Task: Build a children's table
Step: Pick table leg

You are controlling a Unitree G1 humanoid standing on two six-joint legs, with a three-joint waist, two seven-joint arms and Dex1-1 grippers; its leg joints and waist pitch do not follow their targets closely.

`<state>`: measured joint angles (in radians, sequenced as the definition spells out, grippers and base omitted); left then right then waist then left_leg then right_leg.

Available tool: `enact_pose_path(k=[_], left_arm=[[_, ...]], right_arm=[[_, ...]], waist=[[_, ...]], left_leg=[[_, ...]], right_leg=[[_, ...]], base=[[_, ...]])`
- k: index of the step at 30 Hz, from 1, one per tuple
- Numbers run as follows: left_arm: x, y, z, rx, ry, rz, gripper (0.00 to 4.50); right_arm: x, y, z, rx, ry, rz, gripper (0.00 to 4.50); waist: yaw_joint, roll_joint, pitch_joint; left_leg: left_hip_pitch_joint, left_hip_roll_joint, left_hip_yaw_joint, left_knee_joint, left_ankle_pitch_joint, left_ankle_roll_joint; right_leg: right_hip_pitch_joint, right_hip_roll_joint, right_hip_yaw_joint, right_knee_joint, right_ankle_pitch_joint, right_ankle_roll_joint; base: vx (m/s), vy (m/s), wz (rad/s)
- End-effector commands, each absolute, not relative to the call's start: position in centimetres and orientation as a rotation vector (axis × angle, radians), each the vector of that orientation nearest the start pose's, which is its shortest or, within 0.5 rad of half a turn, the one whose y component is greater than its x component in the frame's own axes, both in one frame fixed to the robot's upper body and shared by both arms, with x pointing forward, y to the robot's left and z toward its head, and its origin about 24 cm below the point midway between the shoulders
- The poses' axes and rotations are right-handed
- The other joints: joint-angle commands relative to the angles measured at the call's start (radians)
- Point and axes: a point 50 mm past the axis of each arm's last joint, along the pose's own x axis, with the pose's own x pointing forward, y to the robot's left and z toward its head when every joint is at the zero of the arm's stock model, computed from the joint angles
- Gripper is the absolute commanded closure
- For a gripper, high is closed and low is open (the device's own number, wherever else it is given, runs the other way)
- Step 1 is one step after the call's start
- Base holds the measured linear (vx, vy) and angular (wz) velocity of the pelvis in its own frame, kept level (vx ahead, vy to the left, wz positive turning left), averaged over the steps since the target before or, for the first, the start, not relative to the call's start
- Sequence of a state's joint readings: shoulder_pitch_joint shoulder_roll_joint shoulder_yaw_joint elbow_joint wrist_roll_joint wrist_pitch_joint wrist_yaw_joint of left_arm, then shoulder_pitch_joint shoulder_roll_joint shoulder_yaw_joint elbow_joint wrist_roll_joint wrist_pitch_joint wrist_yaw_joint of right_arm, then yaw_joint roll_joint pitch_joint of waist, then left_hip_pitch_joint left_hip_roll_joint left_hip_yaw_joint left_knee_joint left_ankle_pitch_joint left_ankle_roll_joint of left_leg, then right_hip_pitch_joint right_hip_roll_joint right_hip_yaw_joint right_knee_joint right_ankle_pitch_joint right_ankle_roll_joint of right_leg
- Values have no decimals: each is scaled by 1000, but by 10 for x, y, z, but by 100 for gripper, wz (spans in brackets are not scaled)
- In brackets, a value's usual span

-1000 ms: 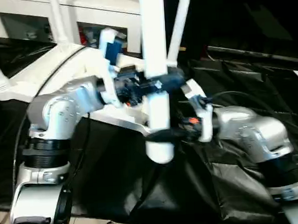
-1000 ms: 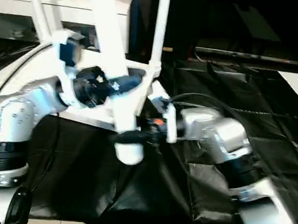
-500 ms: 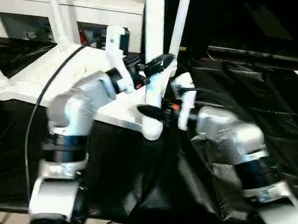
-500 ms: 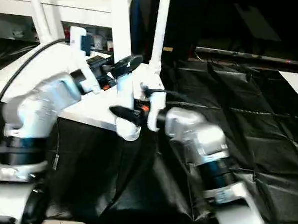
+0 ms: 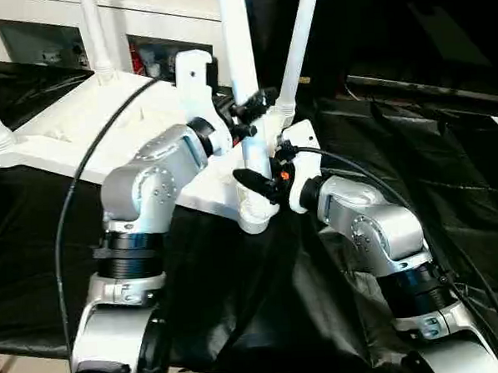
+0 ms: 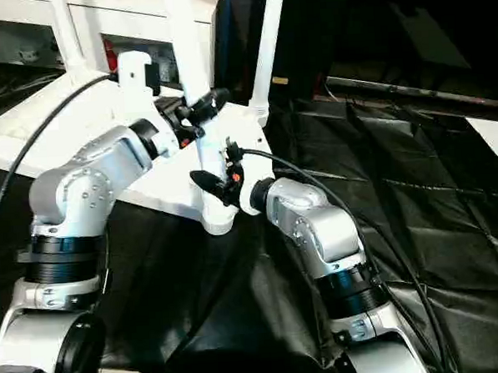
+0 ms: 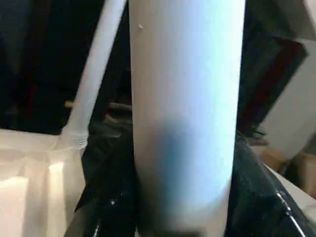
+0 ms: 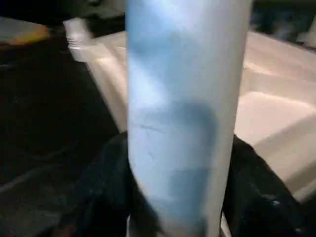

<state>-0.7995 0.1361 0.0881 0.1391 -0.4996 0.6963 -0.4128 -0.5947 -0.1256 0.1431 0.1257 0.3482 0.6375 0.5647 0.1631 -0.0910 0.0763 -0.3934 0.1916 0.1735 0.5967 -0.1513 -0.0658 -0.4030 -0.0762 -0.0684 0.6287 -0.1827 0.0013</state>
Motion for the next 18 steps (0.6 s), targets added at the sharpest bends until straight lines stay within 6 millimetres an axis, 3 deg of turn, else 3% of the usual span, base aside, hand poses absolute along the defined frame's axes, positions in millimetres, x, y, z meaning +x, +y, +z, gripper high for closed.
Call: enact_pose_path(k=[1,3,6,7,9,11,13,18], left_arm=[[346,87,196,-263,36,-849,266],[338,85,198,-234,32,-970,266],[321,84,201,-200,17,-1200,266],[311,86,204,-195,1,-1328,266],[305,88,208,-202,-18,-1404,267],[302,90,214,-240,-42,-1455,267],[301,92,222,-289,-71,-1497,267],[301,95,230,-349,-120,-1529,267]], right_arm=[[315,-61,147,141,155,1082,182],[310,-68,146,121,190,1175,153],[303,-83,146,104,235,1290,142],[305,-92,149,125,250,1307,141],[306,-97,150,133,258,1330,141],[303,-102,151,134,278,1378,141],[299,-107,150,130,314,1424,171],[295,-110,145,118,376,1462,214]], waist=[[-3,19,-81],[1,21,-81],[5,21,-81],[6,30,-81],[4,24,-80],[4,28,-78],[7,26,-78],[8,22,-76]], left_leg=[[32,40,-18,-83,-286,-91],[34,40,-17,-82,-276,-91],[33,40,-15,-82,-269,-85],[32,37,-15,-79,-260,-83],[31,38,-13,-79,-276,-87],[32,39,-14,-80,-295,-88],[37,40,-13,-78,-313,-88],[35,40,-17,-79,-334,-92]], right_leg=[[42,-71,47,-77,-228,-92],[41,-72,46,-75,-204,-103],[45,-71,46,-72,-189,-122],[44,-73,47,-69,-186,-135],[45,-74,46,-71,-208,-157],[43,-74,46,-73,-238,-159],[40,-75,46,-76,-260,-162],[40,-77,45,-83,-325,-147]], base=[[0,0,0],[0,0,0],[0,0,0],[0,0,0],[0,0,0],[0,0,0],[0,0,0],[0,0,0]])
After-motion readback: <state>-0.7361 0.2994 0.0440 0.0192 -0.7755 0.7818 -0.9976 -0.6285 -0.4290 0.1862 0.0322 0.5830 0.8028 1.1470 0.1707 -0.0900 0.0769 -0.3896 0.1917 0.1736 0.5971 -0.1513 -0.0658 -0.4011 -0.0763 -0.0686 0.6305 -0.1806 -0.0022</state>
